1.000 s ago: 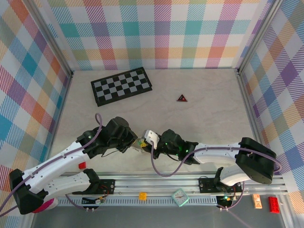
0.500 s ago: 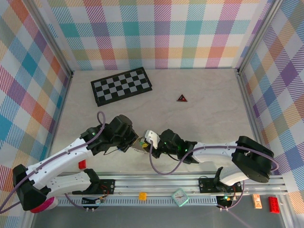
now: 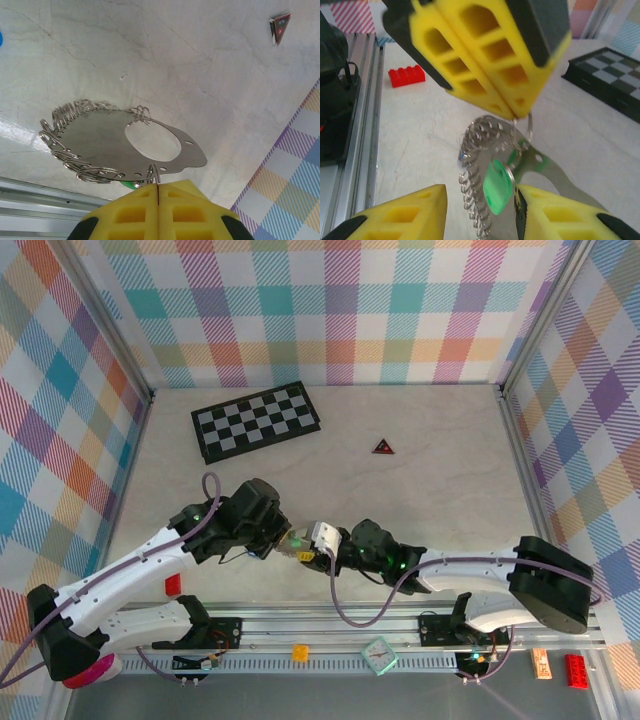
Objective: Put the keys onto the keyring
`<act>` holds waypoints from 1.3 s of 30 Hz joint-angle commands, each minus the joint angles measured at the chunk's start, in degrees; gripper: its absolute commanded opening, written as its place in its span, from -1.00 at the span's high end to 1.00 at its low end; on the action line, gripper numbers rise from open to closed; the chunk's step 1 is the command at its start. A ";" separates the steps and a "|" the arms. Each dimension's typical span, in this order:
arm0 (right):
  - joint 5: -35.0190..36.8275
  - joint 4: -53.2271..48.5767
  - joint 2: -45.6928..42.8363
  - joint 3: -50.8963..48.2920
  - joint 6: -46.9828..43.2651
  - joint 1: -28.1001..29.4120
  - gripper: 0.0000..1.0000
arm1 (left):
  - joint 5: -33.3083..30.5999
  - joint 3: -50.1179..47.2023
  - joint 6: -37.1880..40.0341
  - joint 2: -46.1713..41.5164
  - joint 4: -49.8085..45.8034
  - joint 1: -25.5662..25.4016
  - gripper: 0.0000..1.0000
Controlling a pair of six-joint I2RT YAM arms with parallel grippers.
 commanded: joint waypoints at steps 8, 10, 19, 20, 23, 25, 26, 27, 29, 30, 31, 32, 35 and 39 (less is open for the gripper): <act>8.56 10.36 5.09 2.71 -3.23 2.41 0.20 | 0.68 2.15 -1.94 0.51 -1.91 -1.11 1.00; 10.59 10.86 5.05 2.45 -3.43 2.64 0.21 | 0.58 2.18 -2.05 0.60 -1.91 -1.27 1.00; 10.85 12.67 6.84 3.49 -3.69 2.77 0.40 | 0.70 2.20 -2.67 1.35 -1.65 -1.64 1.00; 10.85 12.89 7.03 3.58 -3.70 2.75 0.43 | 0.72 2.20 -2.71 1.30 -1.73 -1.64 1.00; 10.69 13.67 7.55 3.80 -3.70 2.82 0.56 | 0.65 2.29 -2.97 1.29 -1.82 -1.64 1.00; 10.69 14.04 7.83 3.94 -3.53 2.90 0.64 | 0.68 2.44 -3.10 1.21 -2.06 -1.65 1.00; 10.67 14.09 7.91 3.94 -3.52 2.90 0.68 | 0.68 2.41 -3.18 1.20 -2.12 -1.72 1.00; 10.67 14.13 8.01 3.98 -3.52 2.84 0.75 | 0.65 2.38 -3.26 1.12 -2.08 -1.73 1.00; 11.02 14.19 8.10 3.96 -3.52 2.91 0.90 | 0.59 2.37 -3.34 1.03 -2.18 -1.73 1.00; 11.36 14.18 8.02 3.87 -3.59 2.90 0.99 | 0.26 2.45 -3.27 0.98 -2.03 -1.73 1.00; 11.67 14.01 7.95 3.85 -3.68 2.89 1.00 | -0.25 2.36 -3.14 0.64 -1.85 -1.73 1.00; 11.96 13.65 7.76 3.83 -3.76 2.89 1.00 | -1.03 2.13 -2.59 0.26 -1.39 -1.73 1.00; 11.93 12.13 6.65 3.56 -4.20 2.78 1.00 | -7.06 2.27 2.53 -1.71 -0.36 -1.73 0.29; 6.83 6.01 3.74 3.75 -3.11 0.73 1.00 | -19.75 5.35 23.28 -3.77 0.56 -1.64 -0.10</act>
